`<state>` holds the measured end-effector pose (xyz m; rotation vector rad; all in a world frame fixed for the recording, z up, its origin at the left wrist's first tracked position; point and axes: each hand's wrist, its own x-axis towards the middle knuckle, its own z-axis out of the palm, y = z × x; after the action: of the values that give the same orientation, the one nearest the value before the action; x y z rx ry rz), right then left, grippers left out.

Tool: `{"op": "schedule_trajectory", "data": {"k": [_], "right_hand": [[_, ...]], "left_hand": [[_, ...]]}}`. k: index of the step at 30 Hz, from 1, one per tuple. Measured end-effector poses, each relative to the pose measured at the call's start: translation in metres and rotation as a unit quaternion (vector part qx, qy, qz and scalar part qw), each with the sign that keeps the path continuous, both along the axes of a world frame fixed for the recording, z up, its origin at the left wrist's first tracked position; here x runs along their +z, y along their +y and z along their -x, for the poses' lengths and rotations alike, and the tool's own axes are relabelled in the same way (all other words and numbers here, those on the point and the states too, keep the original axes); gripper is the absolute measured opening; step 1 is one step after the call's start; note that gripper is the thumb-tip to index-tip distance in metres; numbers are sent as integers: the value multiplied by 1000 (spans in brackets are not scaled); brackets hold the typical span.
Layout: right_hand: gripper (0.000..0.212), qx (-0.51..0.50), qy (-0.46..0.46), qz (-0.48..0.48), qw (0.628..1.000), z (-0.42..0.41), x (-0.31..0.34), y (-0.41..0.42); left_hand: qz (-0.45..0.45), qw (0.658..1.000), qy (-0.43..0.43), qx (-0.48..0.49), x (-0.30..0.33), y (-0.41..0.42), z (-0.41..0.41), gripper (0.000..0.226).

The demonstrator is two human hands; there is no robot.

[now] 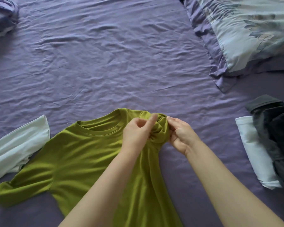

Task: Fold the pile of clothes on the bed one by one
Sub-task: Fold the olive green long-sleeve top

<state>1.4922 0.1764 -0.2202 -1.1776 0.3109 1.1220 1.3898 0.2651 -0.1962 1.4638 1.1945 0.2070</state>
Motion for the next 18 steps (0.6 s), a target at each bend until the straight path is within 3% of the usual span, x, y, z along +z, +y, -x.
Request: {"op": "schedule_trajectory", "data": {"k": [3, 5, 8, 10, 11, 13, 15, 18], "right_hand": [[16, -5, -17, 9, 1000, 0, -1, 1], [16, -23, -6, 33, 999, -3, -5, -3], [18, -39, -25, 100, 994, -9, -13, -11], [19, -17, -91, 145, 985, -11, -17, -16], [18, -1, -121, 151, 981, -9, -17, -17], [16, 12, -142, 127, 982, -5, -14, -17], [15, 7, -124, 88, 988, 0, -10, -15], [12, 17, -86, 38, 995, 3, -5, -13]], "left_hand": [[-59, 992, 79, -78, -3, -1, -1, 20], [-11, 996, 57, -63, -4, 7, 3, 16], [173, 981, -35, 80, -3, 23, 9, 16], [345, 914, -131, 167, 2, 30, 9, 21], [382, 896, -141, 179, 3, 31, 6, 20], [326, 938, -47, 109, 2, 24, -5, 21], [220, 973, 66, 5, 2, 8, -16, 41], [116, 989, 91, -24, -6, -10, -22, 61]]}}
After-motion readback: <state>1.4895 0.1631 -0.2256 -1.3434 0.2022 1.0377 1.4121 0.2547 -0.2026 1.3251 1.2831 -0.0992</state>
